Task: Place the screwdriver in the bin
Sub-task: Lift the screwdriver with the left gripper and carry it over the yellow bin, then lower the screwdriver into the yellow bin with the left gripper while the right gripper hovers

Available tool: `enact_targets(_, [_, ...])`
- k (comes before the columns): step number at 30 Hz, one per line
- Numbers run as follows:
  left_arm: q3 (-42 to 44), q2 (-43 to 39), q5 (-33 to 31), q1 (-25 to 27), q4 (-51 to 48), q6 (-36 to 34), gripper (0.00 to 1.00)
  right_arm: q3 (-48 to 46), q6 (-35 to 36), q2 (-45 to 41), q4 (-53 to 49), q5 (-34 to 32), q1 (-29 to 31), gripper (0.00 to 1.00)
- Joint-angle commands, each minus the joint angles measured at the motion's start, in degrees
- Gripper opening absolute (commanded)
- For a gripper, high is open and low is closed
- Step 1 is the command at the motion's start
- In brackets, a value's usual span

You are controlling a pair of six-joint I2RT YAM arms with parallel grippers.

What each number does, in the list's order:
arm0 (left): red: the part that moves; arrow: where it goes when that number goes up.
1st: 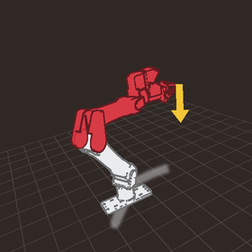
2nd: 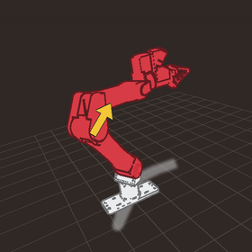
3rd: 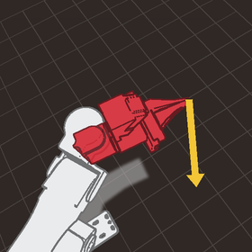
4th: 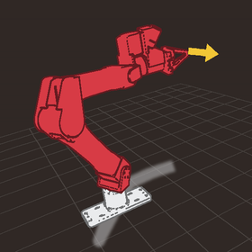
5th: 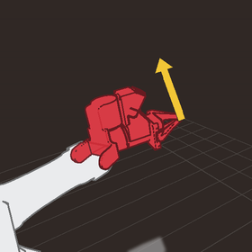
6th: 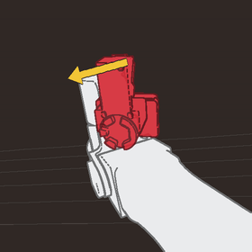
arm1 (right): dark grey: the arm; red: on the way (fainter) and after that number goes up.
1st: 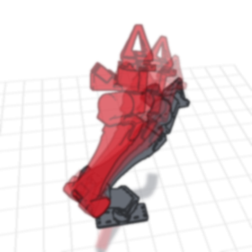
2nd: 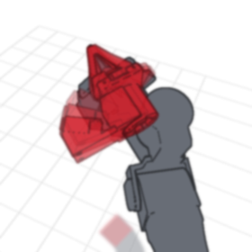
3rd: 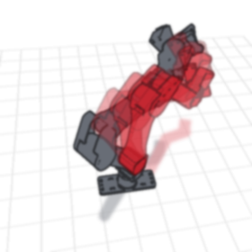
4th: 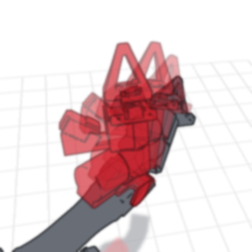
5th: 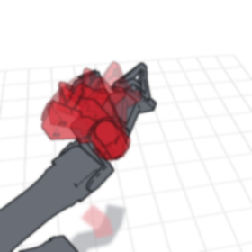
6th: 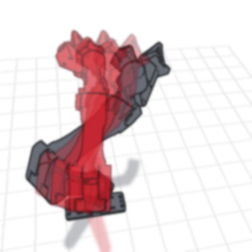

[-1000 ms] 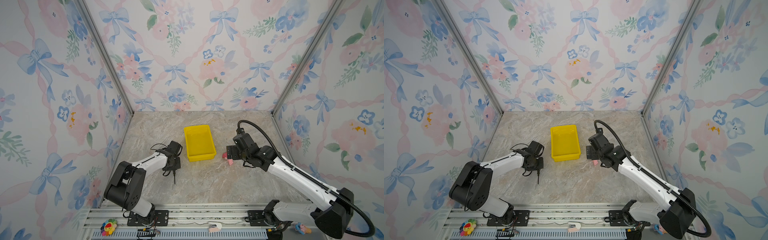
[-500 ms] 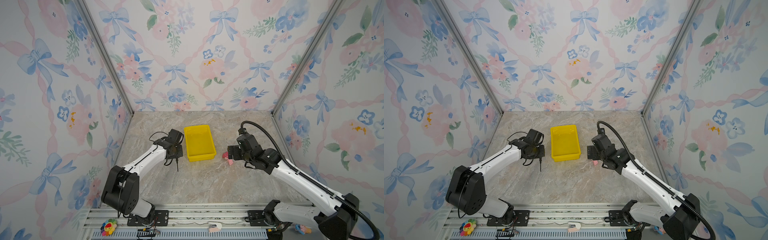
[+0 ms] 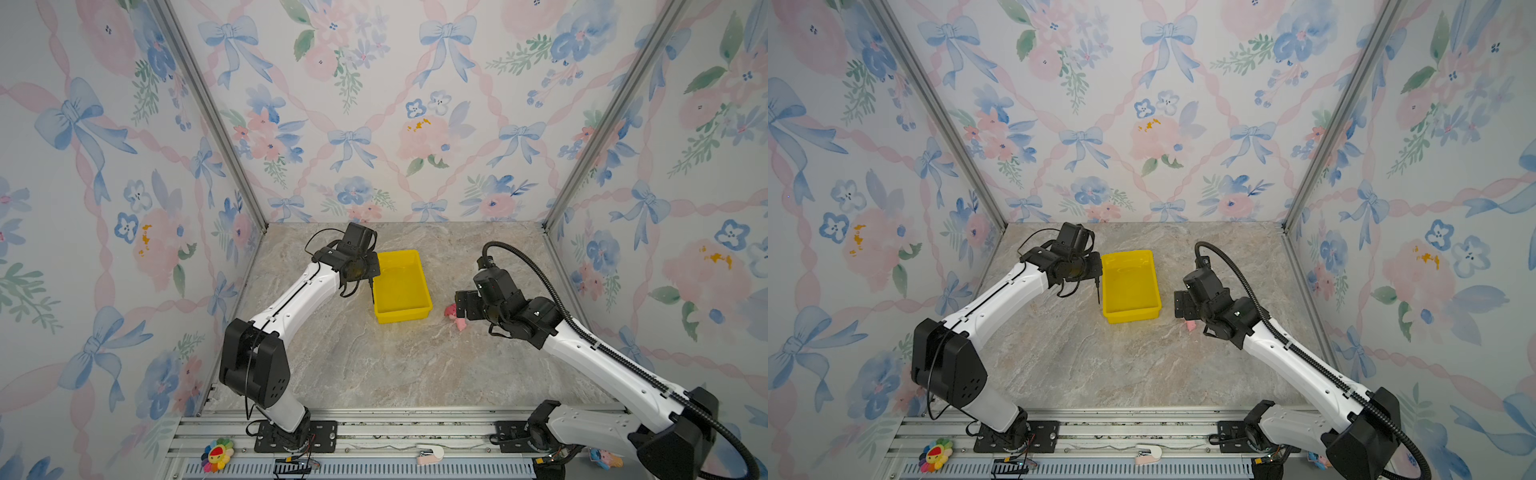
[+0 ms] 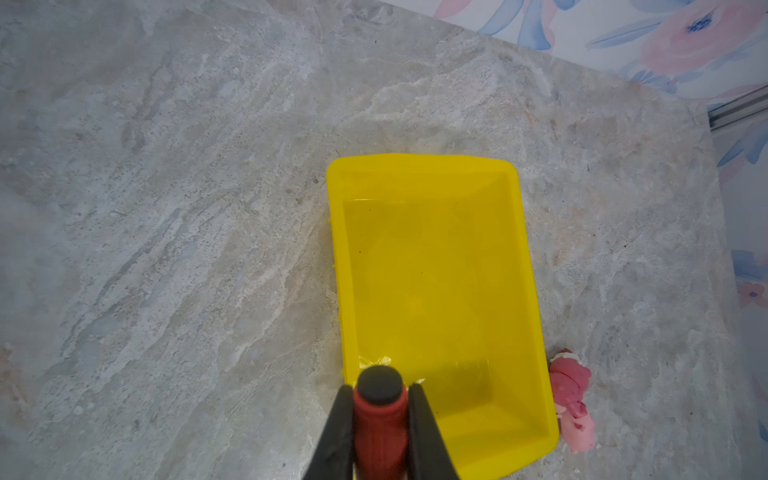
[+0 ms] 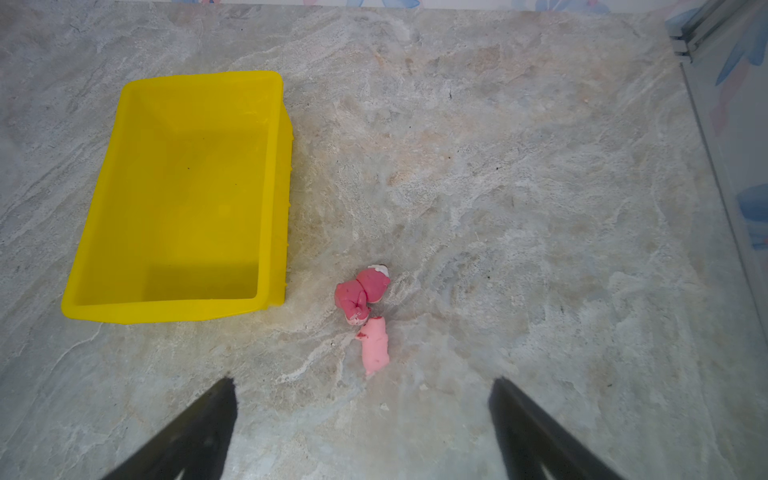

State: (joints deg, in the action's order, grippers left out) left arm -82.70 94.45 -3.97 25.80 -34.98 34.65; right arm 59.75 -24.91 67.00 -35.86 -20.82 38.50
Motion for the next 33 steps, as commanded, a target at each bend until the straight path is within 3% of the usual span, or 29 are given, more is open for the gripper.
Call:
enact_targets(1, [-4.21, 3.97, 0.06, 1.62, -1.14, 0.86, 0.0, -0.4, -1.58, -1.12, -1.4, -1.32, -0.62, 0.97])
enact_targets(14, [-17.41, 19.76, -2.95, 5.04, -1.17, 2.41, 0.0, -0.37, -4.15, -2.18, -3.95, -3.67, -0.44, 0.97])
enact_targets(33, [-19.26, 29.1, -3.76, 5.22, -1.08, 3.92, 0.0, -0.2, -5.39, -0.04, -2.82, -3.36, -0.53, 0.97])
